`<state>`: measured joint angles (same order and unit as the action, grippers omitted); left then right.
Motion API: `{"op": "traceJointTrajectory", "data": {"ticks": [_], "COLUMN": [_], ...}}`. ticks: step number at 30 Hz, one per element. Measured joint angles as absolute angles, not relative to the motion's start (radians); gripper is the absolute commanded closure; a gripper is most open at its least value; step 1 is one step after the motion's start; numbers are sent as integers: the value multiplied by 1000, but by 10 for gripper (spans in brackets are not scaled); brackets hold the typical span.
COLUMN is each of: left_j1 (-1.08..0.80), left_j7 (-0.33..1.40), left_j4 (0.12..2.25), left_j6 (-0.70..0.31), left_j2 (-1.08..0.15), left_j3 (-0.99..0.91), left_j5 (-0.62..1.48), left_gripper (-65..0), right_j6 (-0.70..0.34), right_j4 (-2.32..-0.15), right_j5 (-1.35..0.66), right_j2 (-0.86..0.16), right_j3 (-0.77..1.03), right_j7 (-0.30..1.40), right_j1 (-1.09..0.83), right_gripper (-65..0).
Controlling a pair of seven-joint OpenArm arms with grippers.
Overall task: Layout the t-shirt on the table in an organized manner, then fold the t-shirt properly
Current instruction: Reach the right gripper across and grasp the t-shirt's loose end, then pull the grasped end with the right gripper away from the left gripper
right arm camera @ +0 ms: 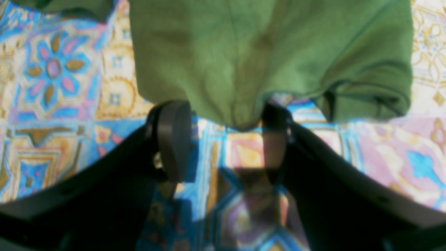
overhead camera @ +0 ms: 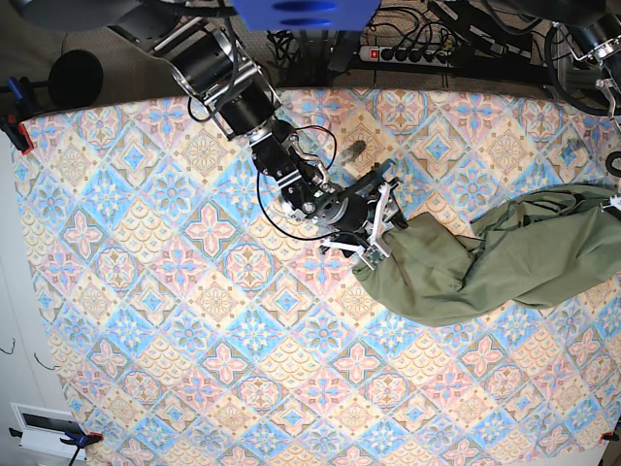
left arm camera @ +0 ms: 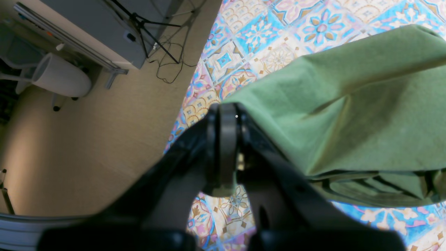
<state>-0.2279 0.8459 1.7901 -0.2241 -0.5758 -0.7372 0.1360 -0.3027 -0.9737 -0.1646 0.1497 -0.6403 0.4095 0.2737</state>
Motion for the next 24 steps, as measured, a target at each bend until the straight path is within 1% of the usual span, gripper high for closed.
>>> {"op": "traceJointTrajectory", "data": {"ticks": [4,8,11,13,15,17,20,24], "left_j1": [-228,-230,-230,-230,-230,-230,-230,-230], "left_j7": [844,846,846,846,846,846,846,846], "left_j4": [1790,1790,1789,1789,1789,1789,1789,1789], "left_j6": [-221,-224,-222,-222,-222,-222,-222,-222], "left_j2": [-566,-554,-554,-554,-554,-553,-553,-554], "left_j3": [-738,-737,-738,-738,-738,-738,-738,-738], "left_j5": [136,136,136,136,136,136,136,136], "left_gripper": [0,0,0,0,0,0,0,0], "right_j6": [-308,-301,-301,-289,-286,-287,-287,-283], "right_j4": [-968,-966,-956,-956,-957,-956,-957,-997], "right_j5": [-166,-163,-158,-158,-166,-234,-359,-474], "right_j2": [150,149,149,146,146,146,147,144], "right_j3": [-597,-595,-596,-595,-591,-591,-594,-594], "right_j7": [404,405,431,420,419,431,438,437], "right_j1": [274,281,315,329,334,327,320,321], "right_gripper": [-272,-232,-172,-126,-67,-33,-20,-20]}}
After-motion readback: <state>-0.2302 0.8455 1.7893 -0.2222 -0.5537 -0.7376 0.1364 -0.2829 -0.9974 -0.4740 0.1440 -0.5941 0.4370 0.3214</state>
